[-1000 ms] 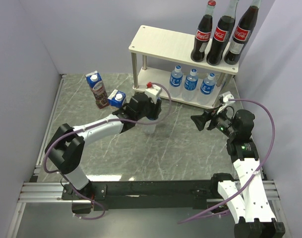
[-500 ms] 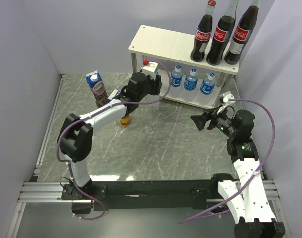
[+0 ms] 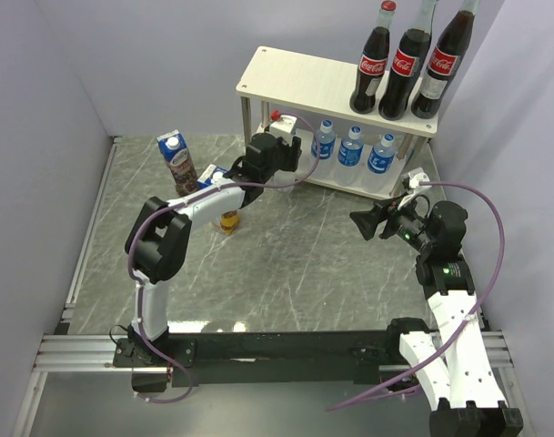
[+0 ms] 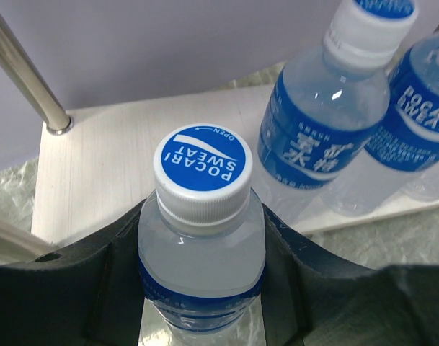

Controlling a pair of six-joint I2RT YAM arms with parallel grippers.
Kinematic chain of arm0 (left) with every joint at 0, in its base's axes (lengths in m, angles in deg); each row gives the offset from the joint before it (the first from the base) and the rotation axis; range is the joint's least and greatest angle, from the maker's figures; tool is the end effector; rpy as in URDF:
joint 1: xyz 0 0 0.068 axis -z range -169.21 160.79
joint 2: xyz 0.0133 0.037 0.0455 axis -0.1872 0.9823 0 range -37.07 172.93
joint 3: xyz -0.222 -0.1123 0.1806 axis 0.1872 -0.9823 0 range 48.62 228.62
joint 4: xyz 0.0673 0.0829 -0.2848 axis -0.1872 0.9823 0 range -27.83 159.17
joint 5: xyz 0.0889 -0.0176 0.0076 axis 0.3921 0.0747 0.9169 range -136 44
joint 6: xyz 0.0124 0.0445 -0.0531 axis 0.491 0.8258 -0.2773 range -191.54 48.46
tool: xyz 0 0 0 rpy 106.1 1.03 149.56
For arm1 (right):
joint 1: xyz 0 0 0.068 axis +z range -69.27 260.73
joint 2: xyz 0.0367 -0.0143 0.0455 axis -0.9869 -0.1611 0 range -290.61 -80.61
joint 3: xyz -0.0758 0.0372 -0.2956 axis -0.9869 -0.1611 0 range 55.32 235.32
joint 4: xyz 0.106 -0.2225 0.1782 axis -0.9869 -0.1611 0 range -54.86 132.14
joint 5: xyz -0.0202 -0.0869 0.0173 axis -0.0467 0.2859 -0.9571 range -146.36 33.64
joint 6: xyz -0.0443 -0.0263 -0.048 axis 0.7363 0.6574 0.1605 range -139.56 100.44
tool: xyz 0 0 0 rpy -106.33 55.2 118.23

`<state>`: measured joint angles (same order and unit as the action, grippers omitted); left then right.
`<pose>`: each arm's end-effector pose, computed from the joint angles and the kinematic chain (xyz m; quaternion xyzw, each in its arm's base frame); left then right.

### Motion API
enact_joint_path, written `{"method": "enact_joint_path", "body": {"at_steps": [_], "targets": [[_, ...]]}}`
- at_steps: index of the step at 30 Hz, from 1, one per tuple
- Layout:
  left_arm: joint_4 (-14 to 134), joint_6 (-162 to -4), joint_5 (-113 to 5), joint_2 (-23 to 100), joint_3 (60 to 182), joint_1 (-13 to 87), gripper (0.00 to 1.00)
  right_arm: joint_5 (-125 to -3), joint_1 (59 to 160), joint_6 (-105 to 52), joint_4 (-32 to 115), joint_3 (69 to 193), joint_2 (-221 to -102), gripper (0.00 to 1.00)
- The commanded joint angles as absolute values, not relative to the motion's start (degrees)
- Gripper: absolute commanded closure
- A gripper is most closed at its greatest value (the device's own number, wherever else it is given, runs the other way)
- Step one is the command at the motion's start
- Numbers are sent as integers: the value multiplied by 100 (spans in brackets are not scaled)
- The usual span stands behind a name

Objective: Place and organize the beverage onto the shelf
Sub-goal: Place the drink on the shelf.

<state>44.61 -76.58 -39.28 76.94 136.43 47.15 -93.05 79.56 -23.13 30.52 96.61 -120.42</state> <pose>0.4537 -0.3256 0.2933 0.1676 0.7393 -0.1884 0.6244 0.1973 0.0303 0.3517 -0.1717 0.7356 0.2540 0.6041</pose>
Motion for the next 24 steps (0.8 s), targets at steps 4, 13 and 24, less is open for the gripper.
{"method": "enact_joint_path", "body": {"at_steps": [4,13,24], "targets": [[2816,-7584,-3906,7481,14311,4700,100,-9433,7924,-2334,3282,9882,-11946,17],[2719,-7496,-3827,7753,14609,4691,100,-9512,7924,-2342,3291,9874,-11946,17],[2499,-7523,-3712,8175,15005,4621,100,-9556,7924,-2325,3273,9891,-11946,17]]}}
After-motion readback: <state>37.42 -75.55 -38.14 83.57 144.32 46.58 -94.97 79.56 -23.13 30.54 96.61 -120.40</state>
